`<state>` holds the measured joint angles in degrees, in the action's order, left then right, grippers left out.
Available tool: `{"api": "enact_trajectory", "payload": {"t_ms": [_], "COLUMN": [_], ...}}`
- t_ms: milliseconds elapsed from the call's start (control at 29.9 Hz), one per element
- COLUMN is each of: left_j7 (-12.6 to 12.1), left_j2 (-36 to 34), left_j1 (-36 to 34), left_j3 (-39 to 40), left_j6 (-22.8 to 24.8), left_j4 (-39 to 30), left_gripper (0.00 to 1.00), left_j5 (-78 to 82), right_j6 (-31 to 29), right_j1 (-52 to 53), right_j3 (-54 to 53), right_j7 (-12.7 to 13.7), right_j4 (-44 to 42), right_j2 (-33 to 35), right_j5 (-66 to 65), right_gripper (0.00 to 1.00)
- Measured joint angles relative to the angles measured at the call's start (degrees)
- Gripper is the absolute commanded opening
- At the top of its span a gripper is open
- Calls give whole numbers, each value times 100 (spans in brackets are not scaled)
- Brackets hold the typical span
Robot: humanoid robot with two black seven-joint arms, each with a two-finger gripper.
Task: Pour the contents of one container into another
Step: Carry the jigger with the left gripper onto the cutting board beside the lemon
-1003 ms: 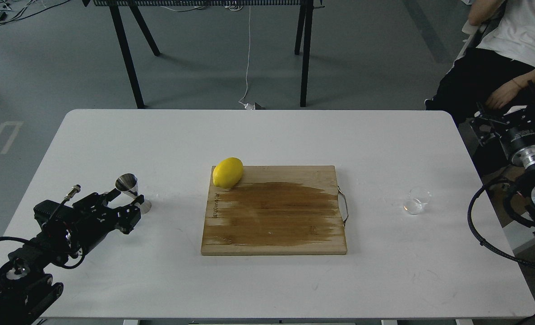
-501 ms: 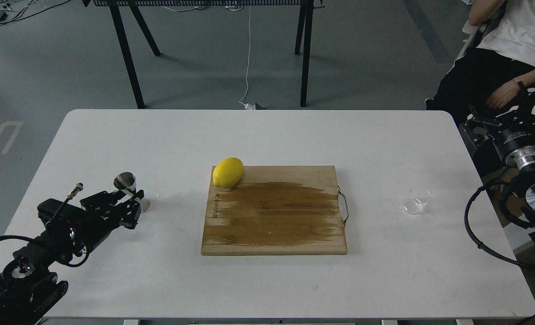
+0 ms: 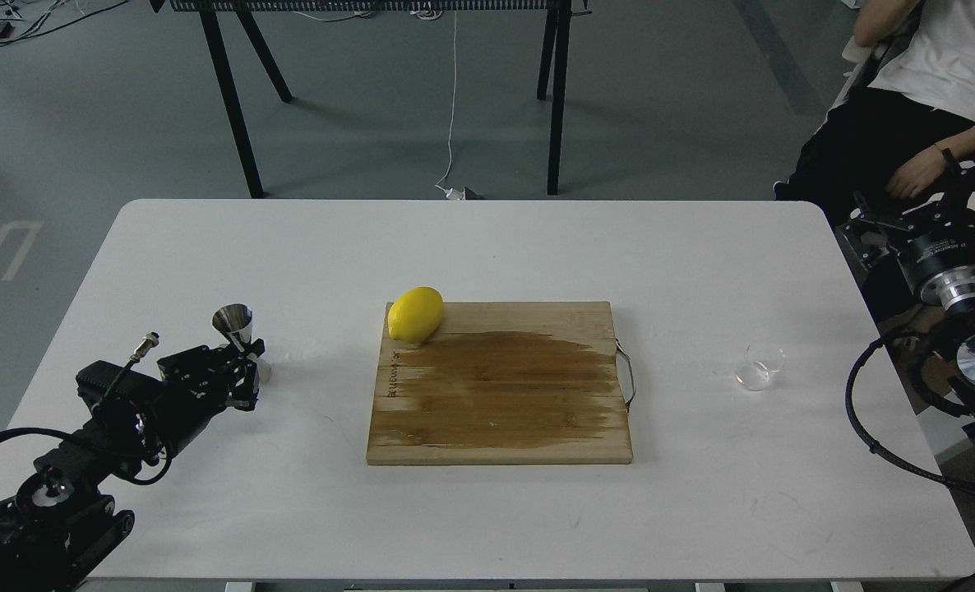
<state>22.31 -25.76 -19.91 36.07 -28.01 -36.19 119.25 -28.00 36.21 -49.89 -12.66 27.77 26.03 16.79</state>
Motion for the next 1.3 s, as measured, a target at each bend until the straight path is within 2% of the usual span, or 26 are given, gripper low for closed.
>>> {"api": "enact_trajectory", "payload": {"t_ms": [234,334,468,669,802,936,1137,1304], "left_j7": [0,-12,-178,-263,-292,-433,-712,-795], "left_j2": [-76,-114,-173,281,727,1233,1805,2181], "left_j1": [-403,-664,-1001,-1412,-1605,-1646,-1625,-1666], "left_j3": [7,-4,-12,-189,-923,-1503,-1649,-1672], "left_j6": [0,0,7,489,747,881,945,985], "left_j4": [-303,-828,-1557,-2027,-2049,-1973,-1287,-854], "left_gripper": [6,6,5,5,5,5,5,6], "left_j5": [-1,59,439,575,577,577,576,576], "right_j6": [0,0,0,0,0,0,0,0], "right_j1": [8,17,-14,-50,-72,-94,-120,-140], "right_j3": [-4,-7,-18,-51,-45,-39,-26,-26], "right_j7": [-3,-8,-7,-7,-15,-17,-18,-10], "right_j4": [4,16,25,26,19,14,8,15], "right_j2": [71,91,222,333,345,360,425,432], "right_j5": [2,7,7,8,8,8,9,9], "right_gripper": [100,100,100,100,100,100,100,100]}}
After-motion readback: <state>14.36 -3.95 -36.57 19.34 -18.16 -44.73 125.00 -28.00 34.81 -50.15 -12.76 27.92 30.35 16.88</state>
